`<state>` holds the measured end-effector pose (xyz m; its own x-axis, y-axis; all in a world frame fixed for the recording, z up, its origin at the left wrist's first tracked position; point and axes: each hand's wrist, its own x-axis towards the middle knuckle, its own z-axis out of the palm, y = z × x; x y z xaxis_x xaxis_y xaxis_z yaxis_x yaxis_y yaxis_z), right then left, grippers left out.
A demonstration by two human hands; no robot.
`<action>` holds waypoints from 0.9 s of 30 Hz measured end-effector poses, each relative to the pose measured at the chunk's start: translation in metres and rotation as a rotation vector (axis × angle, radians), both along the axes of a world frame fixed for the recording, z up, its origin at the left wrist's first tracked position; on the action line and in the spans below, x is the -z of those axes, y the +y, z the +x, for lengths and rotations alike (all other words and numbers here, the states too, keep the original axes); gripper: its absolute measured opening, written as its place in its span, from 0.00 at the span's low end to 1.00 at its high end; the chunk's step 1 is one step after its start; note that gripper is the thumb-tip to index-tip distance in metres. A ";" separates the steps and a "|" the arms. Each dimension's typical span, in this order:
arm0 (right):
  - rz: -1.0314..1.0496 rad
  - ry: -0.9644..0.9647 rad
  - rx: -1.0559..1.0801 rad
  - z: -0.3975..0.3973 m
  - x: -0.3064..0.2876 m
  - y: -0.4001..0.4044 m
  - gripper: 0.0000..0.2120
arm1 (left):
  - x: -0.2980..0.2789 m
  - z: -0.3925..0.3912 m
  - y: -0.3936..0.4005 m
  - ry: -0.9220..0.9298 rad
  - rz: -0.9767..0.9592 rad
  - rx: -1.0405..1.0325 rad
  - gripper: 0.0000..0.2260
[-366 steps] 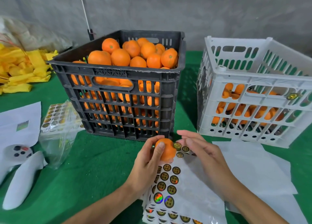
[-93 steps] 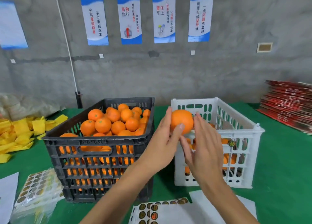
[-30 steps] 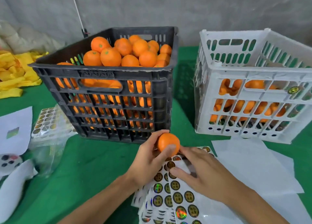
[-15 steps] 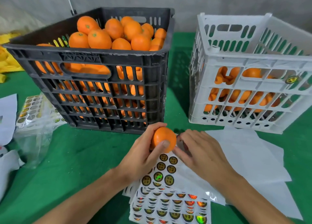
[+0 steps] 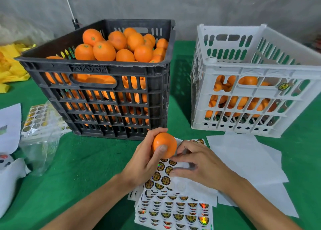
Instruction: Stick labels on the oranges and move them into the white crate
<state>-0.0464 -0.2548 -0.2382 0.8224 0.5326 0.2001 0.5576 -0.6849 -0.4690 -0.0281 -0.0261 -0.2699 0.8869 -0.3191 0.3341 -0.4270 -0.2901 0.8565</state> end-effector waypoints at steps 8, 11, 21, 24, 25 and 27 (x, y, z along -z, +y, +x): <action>0.049 -0.083 -0.001 0.002 0.001 0.003 0.11 | -0.003 0.002 -0.004 0.079 -0.104 -0.053 0.22; 0.008 -0.109 -0.018 0.002 0.000 0.003 0.19 | -0.004 0.003 -0.005 0.082 -0.106 -0.061 0.22; 0.018 -0.101 -0.022 0.001 0.002 0.005 0.19 | -0.006 0.002 -0.005 0.087 -0.085 -0.054 0.22; 0.004 -0.158 -0.041 0.001 0.004 0.006 0.12 | -0.005 0.001 -0.005 0.084 -0.076 -0.029 0.21; 0.006 -0.180 -0.043 0.001 0.004 0.007 0.11 | -0.006 0.001 -0.005 0.080 -0.073 -0.028 0.21; 0.044 -0.171 -0.035 0.001 0.004 0.007 0.11 | -0.006 0.001 -0.005 0.082 -0.078 -0.030 0.21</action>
<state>-0.0451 -0.2475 -0.2426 0.7555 0.5478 0.3595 0.6550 -0.6447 -0.3941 -0.0267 -0.0311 -0.2640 0.9211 -0.2676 0.2829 -0.3468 -0.2329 0.9086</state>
